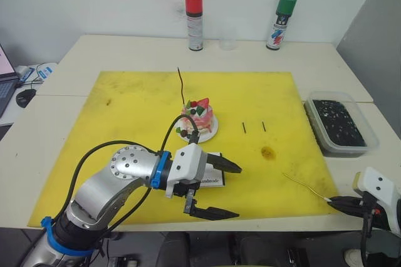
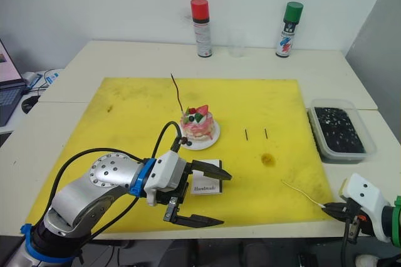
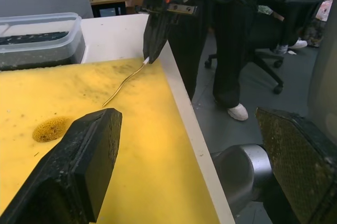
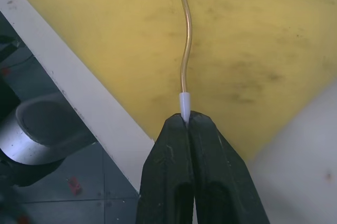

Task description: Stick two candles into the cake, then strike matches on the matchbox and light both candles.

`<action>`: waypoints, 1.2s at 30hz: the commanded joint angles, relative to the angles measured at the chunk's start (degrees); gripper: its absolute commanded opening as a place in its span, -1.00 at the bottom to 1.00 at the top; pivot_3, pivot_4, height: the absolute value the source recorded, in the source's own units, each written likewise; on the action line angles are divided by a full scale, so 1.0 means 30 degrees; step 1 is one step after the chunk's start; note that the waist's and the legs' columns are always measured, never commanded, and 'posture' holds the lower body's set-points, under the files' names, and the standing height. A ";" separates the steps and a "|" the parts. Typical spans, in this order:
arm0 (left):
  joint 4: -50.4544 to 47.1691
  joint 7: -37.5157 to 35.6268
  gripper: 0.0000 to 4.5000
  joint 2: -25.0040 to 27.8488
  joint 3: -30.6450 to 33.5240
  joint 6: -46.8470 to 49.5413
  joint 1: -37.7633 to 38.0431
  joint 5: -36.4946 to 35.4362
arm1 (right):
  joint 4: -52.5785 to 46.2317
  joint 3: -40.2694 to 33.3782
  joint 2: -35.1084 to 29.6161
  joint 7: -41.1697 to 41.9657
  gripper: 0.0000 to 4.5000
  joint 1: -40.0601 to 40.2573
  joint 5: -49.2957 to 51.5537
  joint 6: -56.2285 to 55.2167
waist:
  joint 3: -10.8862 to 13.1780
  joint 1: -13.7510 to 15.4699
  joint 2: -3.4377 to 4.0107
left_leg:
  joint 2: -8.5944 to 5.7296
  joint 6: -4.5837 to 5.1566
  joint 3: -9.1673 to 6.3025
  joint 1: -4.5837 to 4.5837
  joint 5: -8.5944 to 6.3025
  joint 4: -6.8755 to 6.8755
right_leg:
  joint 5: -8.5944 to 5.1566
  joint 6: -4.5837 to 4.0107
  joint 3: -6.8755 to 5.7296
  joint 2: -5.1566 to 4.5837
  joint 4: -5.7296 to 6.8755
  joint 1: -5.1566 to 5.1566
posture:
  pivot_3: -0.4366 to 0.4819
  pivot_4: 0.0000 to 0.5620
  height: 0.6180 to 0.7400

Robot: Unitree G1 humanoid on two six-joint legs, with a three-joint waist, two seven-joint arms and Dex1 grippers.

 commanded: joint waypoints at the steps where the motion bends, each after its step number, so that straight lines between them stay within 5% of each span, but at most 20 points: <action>1: -0.0476 -0.0079 1.00 -0.0296 -0.0137 -0.0239 -0.0383 -0.0123 | 0.0261 0.0127 -0.0322 -0.0119 -0.72 -0.0375 -0.0314 -0.0029 | 0.0000 0.0001 0.0001 | 0.0000 0.0000 -0.0002 0.0000 0.0000 -0.0001 | 0.0000 0.0000 -0.0001 0.0001 0.0000 -0.0001 | -0.05 -0.47 1.00; 5: -0.0287 -0.0165 1.00 -0.0442 -0.0299 -0.0461 -0.0387 0.0125 | -0.0098 -0.0043 -0.0794 0.0099 -0.11 -0.0668 -0.0263 0.0492 | 0.0001 -0.0011 0.0008 | 0.0002 0.0000 -0.0001 0.0002 0.0000 0.0001 | 0.0002 0.0003 0.0001 0.0003 0.0001 -0.0001 | -0.05 -0.47 1.00; 11: 0.0501 -0.0771 1.00 -0.0756 -0.1018 -0.2009 -0.0660 0.1414 | -0.2497 -0.1809 -0.4033 0.1781 -0.11 -0.1407 0.1022 0.4606 | -0.0005 -0.0015 0.0063 | -0.0007 0.0000 0.0014 0.0004 0.0000 0.0013 | 0.0011 0.0019 0.0017 0.0000 0.0003 0.0003 | -0.05 -0.47 1.00; 16: 0.0965 -0.1191 1.00 -0.1174 -0.1935 -0.3645 -0.0959 0.2743 | -0.3871 -0.0408 -0.7417 0.0939 -0.11 -0.2999 0.1237 0.9048 | -0.0002 0.0006 0.0055 | 0.0003 0.0000 0.0004 0.0011 0.0001 0.0014 | 0.0012 0.0009 0.0007 0.0004 0.0002 0.0003 | -0.05 -0.47 1.00; 24: 0.0639 -0.1156 1.00 -0.1704 -0.2801 -0.4428 -0.0767 0.3579 | -0.2953 0.4579 -0.7110 -0.1490 -0.11 -0.6606 0.1777 1.0391 | 0.0005 0.0007 0.0045 | -0.0002 0.0036 0.0007 -0.0026 -0.0023 0.0007 | 0.0056 0.0092 0.0002 -0.0002 -0.0027 -0.0021 | -0.05 -0.47 1.00; 36: 0.0385 -0.0572 1.00 -0.1956 -0.2971 -0.4318 -0.0315 0.3734 | -0.3099 0.6376 -0.5810 -0.3240 -0.11 -0.7592 0.2454 1.1615 | 0.0004 -0.0002 0.0048 | 0.0003 0.0036 0.0014 -0.0026 -0.0023 0.0017 | 0.0066 0.0111 0.0008 0.0001 -0.0017 -0.0025 | -0.05 -0.47 1.00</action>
